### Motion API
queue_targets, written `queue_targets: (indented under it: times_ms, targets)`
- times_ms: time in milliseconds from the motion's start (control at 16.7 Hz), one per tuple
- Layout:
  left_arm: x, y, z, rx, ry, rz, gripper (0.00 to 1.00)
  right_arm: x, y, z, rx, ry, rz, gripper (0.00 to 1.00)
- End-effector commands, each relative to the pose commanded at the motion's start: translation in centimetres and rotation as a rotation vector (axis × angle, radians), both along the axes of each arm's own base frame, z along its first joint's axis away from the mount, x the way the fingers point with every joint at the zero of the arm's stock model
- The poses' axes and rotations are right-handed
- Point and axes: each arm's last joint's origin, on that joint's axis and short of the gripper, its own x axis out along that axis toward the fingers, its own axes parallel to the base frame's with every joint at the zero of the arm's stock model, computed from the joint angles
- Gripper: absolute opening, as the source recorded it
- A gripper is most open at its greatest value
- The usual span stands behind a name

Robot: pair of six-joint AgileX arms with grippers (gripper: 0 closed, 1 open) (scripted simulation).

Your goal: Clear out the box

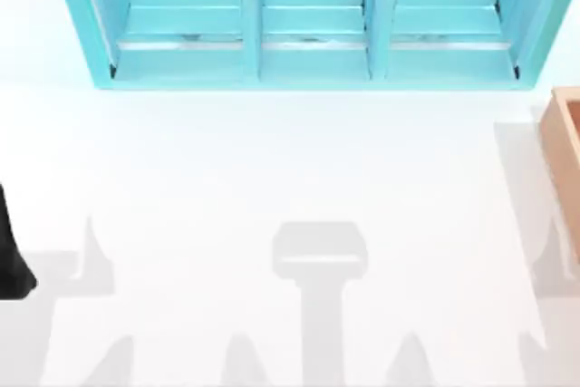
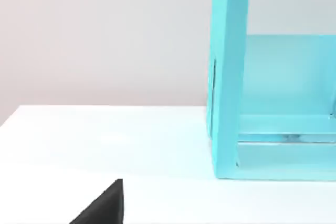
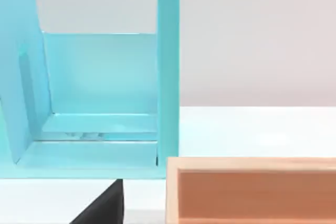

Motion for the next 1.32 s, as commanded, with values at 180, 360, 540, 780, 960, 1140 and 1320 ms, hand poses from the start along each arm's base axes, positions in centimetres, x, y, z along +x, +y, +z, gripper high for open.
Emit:
queue_targets:
  times_ms: [180, 360, 540, 780, 960, 1140, 1320]
  targets:
    - [0.0, 0.0, 0.0, 0.0, 0.0, 0.0, 1.0, 0.0, 0.0, 0.2, -0.004, 0.012, -0.004, 1.0]
    - [0.0, 0.0, 0.0, 0.0, 0.0, 0.0, 1.0, 0.1, -0.4, 1.7, -0.037, 0.109, -0.037, 1.0]
    - [0.0, 0.0, 0.0, 0.0, 0.0, 0.0, 1.0, 0.8, -1.1, 4.0, -0.08, 0.299, -0.081, 1.0]
    - [0.0, 0.0, 0.0, 0.0, 0.0, 0.0, 1.0, 3.6, -2.4, 7.0, -0.11, 0.653, -0.116, 1.0]
    - [0.0, 0.0, 0.0, 0.0, 0.0, 0.0, 1.0, 7.0, -4.1, 8.2, -0.104, 0.948, -0.114, 1.0]
    - [0.0, 0.0, 0.0, 0.0, 0.0, 0.0, 1.0, 10.4, -6.2, 8.5, -0.074, 1.214, -0.091, 1.0]
    - [0.0, 0.0, 0.0, 0.0, 0.0, 0.0, 1.0, 13.1, -8.4, 8.3, -0.034, 1.415, -0.059, 1.0]
